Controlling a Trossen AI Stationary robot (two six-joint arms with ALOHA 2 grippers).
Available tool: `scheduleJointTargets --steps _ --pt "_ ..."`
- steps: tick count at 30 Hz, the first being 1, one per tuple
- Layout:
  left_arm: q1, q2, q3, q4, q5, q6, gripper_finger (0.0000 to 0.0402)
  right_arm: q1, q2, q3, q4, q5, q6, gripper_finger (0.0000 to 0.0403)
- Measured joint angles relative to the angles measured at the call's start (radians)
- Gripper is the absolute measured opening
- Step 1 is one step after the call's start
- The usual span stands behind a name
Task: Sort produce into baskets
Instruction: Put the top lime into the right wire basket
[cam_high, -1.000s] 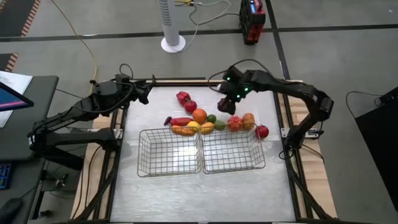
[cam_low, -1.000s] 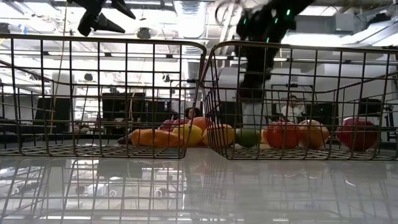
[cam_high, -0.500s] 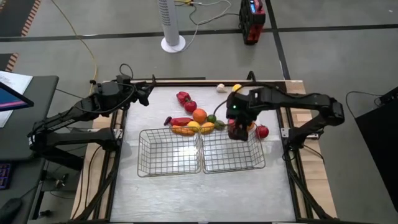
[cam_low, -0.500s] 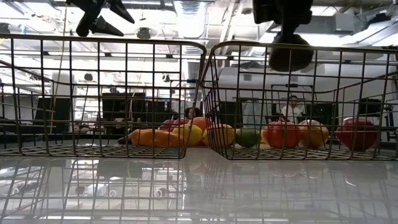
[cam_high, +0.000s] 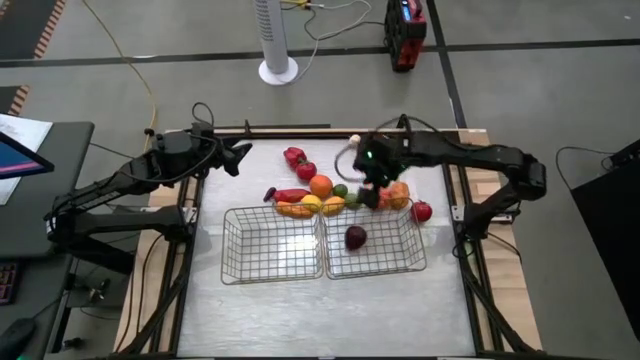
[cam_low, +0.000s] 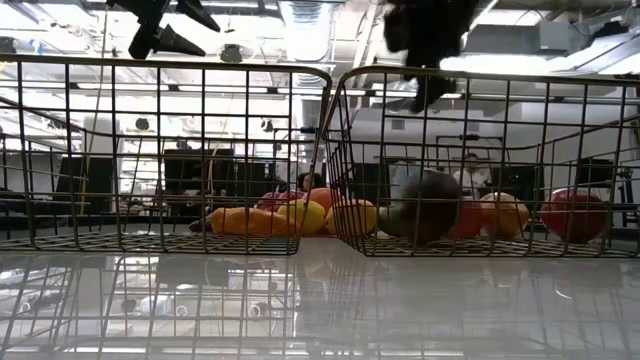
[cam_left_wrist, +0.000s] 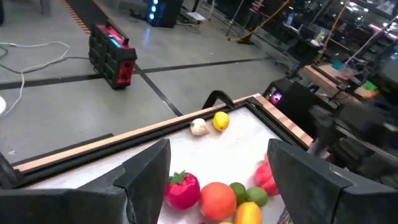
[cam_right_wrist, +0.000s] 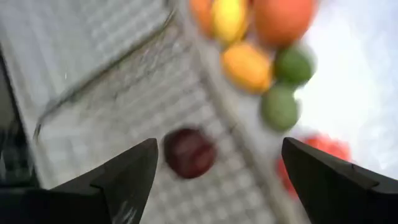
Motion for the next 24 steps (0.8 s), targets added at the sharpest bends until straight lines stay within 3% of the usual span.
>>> scheduleJointTargets --steps 10,16,24 --pt "0.000 0.000 0.000 -0.003 0.012 0.000 0.0256 -0.123 0.240 -0.001 0.140 -0.004 -0.113 0.0356" --pt "0.000 0.000 0.000 -0.005 -0.003 0.000 0.0256 -0.199 0.303 -0.001 0.195 -0.080 -0.117 0.0356" --pt "0.000 0.000 0.000 -0.006 -0.037 0.001 0.0256 -0.170 0.383 0.052 0.190 -0.100 -0.101 0.0356"
